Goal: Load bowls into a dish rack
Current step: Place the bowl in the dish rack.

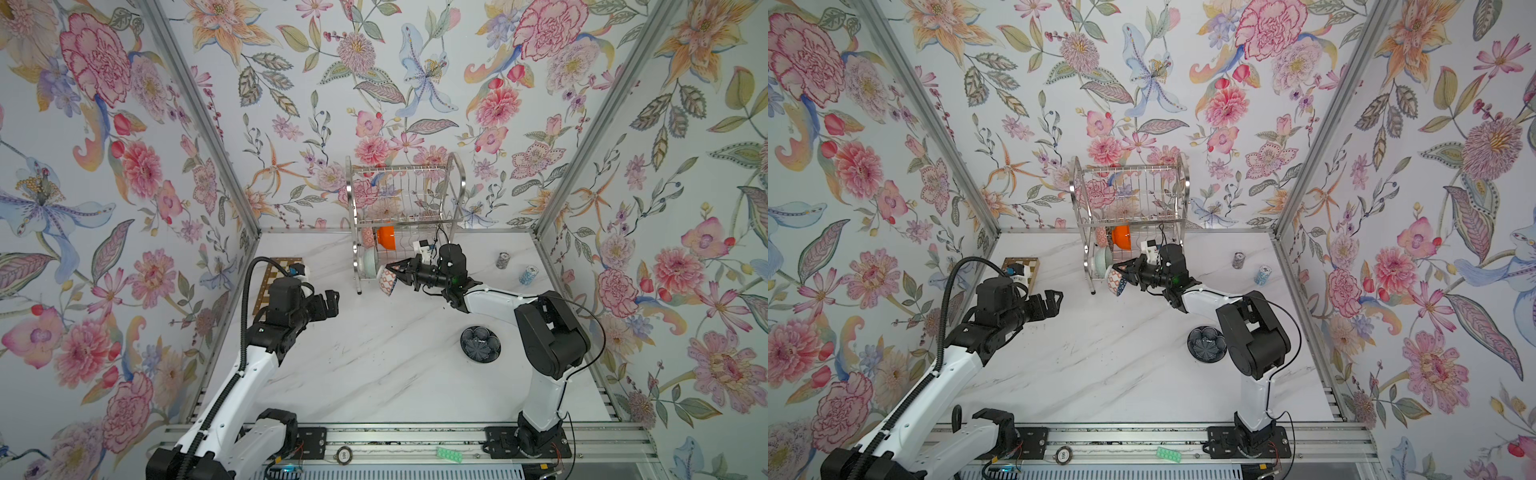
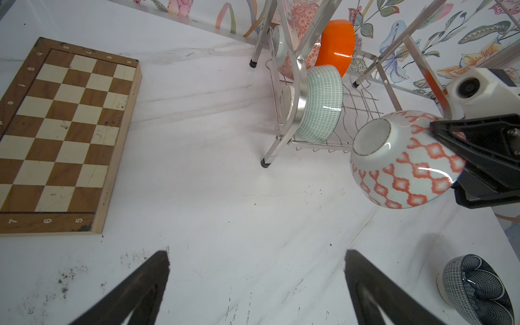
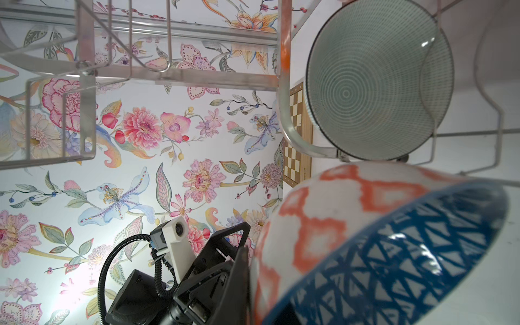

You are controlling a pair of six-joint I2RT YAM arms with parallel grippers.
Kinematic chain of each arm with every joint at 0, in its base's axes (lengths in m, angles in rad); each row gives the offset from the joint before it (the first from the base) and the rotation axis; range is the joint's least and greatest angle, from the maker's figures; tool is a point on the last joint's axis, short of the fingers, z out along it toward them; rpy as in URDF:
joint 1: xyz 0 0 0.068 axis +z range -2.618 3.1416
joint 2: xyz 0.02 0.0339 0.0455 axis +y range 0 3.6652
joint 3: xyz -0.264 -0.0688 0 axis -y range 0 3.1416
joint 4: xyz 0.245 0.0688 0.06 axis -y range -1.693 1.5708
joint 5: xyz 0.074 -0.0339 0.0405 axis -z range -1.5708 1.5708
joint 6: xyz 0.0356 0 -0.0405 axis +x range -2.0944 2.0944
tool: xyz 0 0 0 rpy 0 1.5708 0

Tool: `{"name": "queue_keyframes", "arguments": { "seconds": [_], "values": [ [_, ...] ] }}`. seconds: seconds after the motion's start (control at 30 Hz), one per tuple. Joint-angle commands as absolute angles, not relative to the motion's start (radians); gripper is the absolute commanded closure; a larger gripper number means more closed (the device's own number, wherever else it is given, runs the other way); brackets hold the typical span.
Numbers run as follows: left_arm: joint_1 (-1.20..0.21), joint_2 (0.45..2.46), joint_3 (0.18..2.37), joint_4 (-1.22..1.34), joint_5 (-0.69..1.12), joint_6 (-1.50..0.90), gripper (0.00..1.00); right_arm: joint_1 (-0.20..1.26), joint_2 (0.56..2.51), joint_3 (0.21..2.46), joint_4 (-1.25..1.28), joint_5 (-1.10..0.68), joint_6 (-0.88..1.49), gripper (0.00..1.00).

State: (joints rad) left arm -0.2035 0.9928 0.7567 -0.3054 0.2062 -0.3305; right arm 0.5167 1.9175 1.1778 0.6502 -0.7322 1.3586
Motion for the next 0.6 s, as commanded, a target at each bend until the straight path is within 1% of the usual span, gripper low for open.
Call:
{"name": "queue_keyframes", "arguments": {
  "seconds": [0.0,0.57],
  "values": [
    [-0.217,0.980,0.748,-0.309,0.215,-0.322,0.01,0.493,1.926,1.243,0.729,-0.792,1.365,1.00],
    [-0.218,0.994,0.749,-0.314,0.215,-0.319,0.01,0.440,2.083,1.437,0.709,-0.908,1.358,1.00]
  ]
}}
